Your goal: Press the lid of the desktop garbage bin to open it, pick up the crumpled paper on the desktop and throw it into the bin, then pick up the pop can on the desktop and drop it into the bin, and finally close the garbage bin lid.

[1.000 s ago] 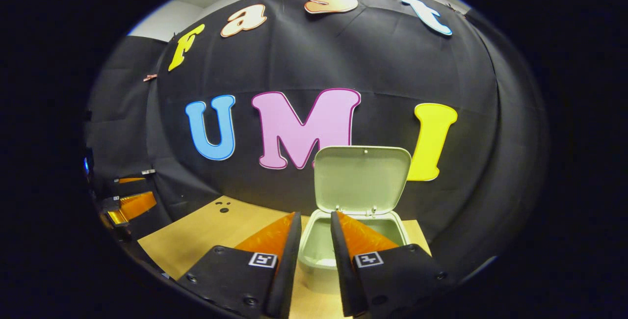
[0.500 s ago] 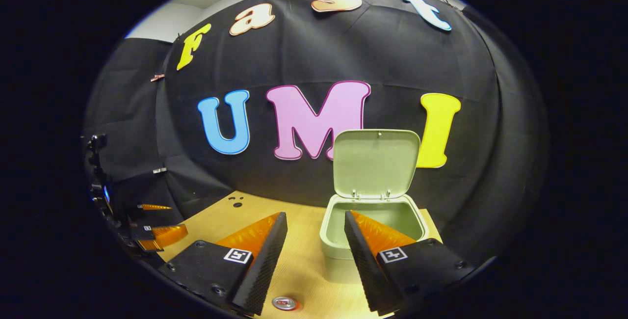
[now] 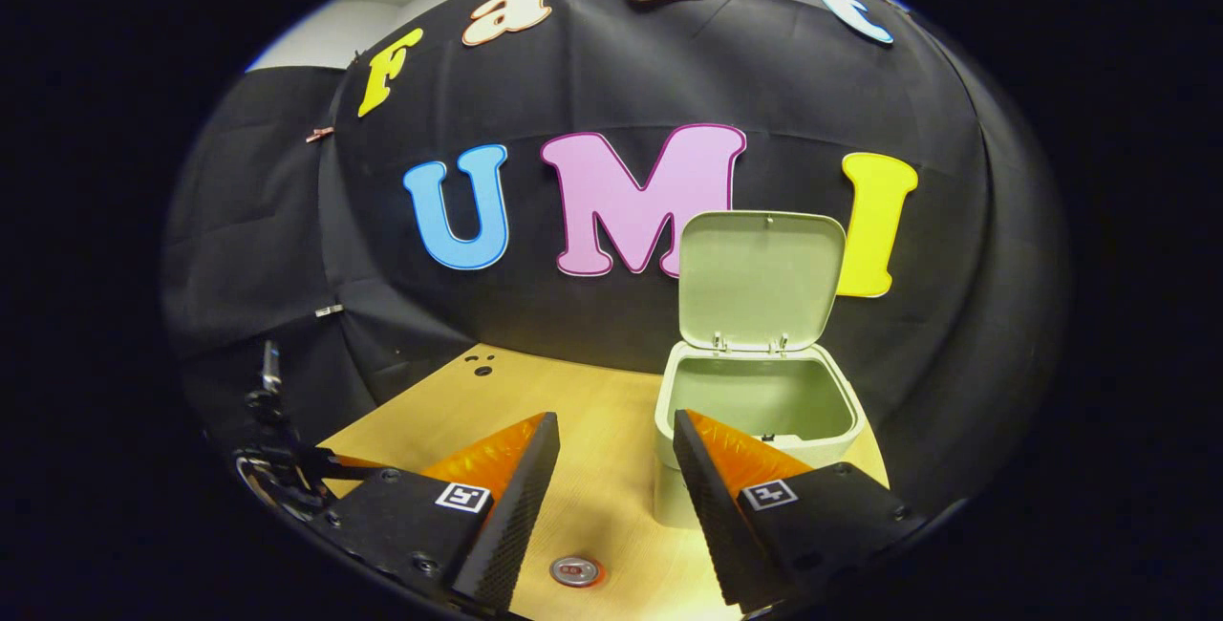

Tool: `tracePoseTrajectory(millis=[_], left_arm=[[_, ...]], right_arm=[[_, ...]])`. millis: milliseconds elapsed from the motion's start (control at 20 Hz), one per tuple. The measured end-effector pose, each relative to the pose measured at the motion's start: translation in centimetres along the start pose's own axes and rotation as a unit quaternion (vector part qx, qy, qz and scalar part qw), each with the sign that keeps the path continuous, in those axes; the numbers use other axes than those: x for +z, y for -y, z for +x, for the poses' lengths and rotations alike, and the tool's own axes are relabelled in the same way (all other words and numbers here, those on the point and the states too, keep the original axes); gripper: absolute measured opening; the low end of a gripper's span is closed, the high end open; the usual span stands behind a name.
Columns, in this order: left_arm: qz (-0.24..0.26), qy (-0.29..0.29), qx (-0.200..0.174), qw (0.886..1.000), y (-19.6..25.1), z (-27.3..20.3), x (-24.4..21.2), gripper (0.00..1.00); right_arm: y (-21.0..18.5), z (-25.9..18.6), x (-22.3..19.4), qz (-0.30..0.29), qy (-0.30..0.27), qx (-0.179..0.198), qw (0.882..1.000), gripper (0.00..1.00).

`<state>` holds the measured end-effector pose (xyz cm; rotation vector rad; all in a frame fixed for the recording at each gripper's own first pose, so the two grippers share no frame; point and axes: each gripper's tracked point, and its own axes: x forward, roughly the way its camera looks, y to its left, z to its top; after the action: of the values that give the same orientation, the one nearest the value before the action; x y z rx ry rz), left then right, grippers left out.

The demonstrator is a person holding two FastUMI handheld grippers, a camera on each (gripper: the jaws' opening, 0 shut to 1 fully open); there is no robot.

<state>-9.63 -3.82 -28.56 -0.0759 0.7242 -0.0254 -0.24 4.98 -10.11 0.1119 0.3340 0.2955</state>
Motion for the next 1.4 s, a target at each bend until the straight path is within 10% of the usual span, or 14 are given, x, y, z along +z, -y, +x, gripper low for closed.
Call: tracePoseTrajectory(millis=[700,1400], left_arm=[[0.026,-0.12,-0.02,0.992,-0.6,7.0,-11.9,0.78],[0.064,-0.106,-0.061,0.99,0.2,9.1,-12.1,0.45]], right_arm=[[1.9,-6.5,-1.6,0.016,-0.022,-0.068,0.997,0.8],[-2.0,-8.4,-3.5,0.029,-0.035,-0.106,0.993,0.8]])
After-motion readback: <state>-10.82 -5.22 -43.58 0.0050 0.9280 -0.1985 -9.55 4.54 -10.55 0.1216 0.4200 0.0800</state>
